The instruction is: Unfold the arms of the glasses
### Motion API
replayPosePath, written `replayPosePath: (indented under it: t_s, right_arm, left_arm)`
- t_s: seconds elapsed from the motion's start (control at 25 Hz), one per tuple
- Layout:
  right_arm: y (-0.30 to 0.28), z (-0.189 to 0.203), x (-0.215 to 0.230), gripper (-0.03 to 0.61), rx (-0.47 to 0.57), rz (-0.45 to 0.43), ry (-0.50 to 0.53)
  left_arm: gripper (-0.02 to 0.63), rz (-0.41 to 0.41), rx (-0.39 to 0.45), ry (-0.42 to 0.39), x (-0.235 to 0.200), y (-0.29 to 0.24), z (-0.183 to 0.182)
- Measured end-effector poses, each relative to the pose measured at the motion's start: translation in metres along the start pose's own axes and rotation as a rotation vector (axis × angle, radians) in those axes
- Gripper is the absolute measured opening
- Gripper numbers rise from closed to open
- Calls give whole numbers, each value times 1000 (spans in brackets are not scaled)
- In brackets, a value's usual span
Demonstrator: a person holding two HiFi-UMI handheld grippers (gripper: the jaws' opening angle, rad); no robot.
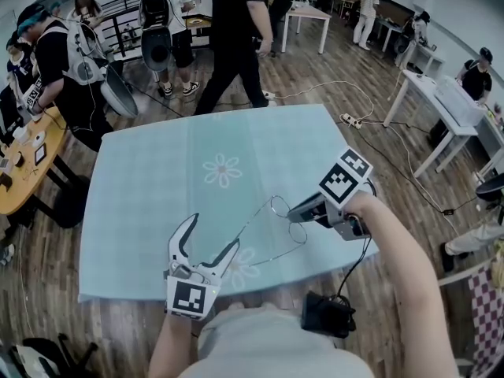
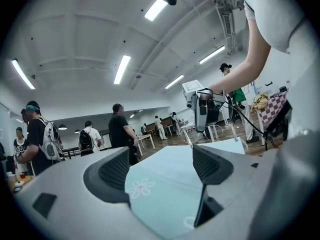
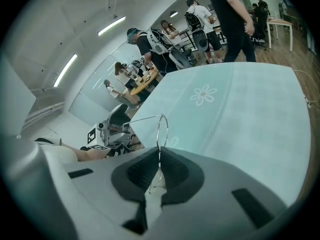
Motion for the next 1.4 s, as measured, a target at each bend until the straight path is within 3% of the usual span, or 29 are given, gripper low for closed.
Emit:
replayPosePath:
  t_s: [0.28, 0.72, 1.4]
  right_arm:
    - [-4, 5, 0, 14, -44, 4, 16]
    - [-10, 0, 8, 14, -33, 100, -2]
    - [-25, -13, 9, 14, -37, 178, 18]
  left_arm:
    - [390, -22, -18, 18, -7, 4, 6]
    - [391, 20, -18, 39, 5, 6, 9]
    - [391, 149, -52, 64, 32, -2, 12]
Point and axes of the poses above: the fingertips, and each gripper's own axes: y backward along the fingers, x to its right, z out of its underside, the point moved 4 cm from there along y, backward along the fingers, and after that the axes turned 9 degrees about x, right-handed, at the moved point
